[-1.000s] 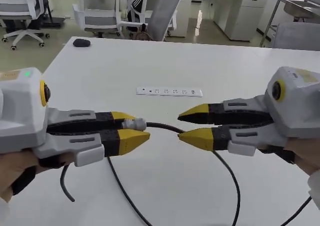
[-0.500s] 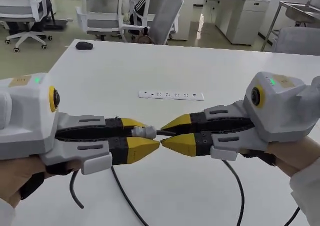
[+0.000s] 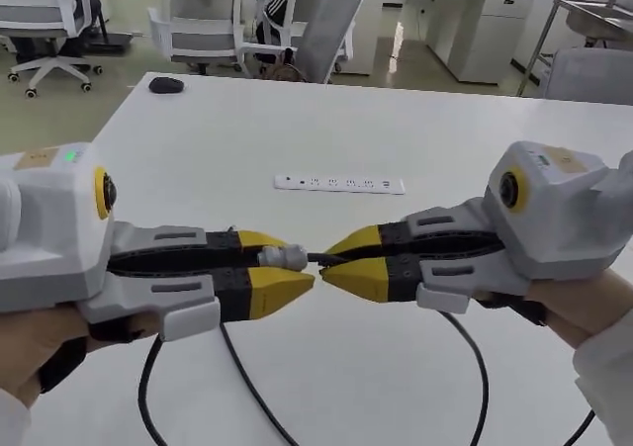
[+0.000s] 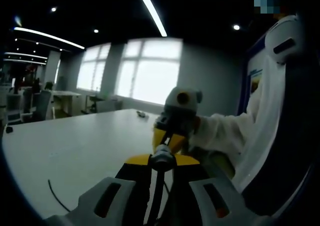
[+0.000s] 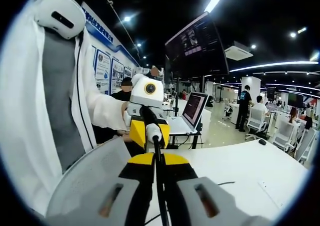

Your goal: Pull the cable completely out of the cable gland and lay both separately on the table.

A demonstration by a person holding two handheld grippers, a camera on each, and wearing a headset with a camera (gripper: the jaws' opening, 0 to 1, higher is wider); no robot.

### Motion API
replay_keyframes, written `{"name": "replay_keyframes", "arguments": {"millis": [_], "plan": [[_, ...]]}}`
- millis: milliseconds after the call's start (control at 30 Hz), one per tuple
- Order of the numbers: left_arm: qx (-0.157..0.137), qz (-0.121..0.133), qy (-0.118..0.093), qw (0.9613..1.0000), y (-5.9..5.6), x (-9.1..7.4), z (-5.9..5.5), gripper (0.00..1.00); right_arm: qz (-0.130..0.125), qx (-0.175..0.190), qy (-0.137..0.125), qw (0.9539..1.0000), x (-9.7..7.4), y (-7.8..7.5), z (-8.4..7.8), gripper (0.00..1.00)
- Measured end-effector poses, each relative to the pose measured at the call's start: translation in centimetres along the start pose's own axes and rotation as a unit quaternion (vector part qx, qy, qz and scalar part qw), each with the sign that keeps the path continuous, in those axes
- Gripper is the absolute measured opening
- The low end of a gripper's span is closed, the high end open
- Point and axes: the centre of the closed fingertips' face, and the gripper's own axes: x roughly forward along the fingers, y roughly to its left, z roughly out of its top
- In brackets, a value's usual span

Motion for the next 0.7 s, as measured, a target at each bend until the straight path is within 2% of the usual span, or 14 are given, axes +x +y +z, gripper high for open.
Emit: {"name": "replay_keyframes", "arguments": {"millis": [400, 700], "plan": [[-0.004, 0.009, 0.004, 0.9999, 1.1, -1.0, -0.3, 0.17, -0.023, 0.029, 0.014, 0.9992, -2.1, -0.8, -2.3, 0.03], [-0.008, 0.019, 0.003, 0.9998, 1.7, -1.7, -0.5, 0.17, -0.053, 0.065, 0.029, 0.9961, -4.3, -1.3, -5.1, 0.05]]}}
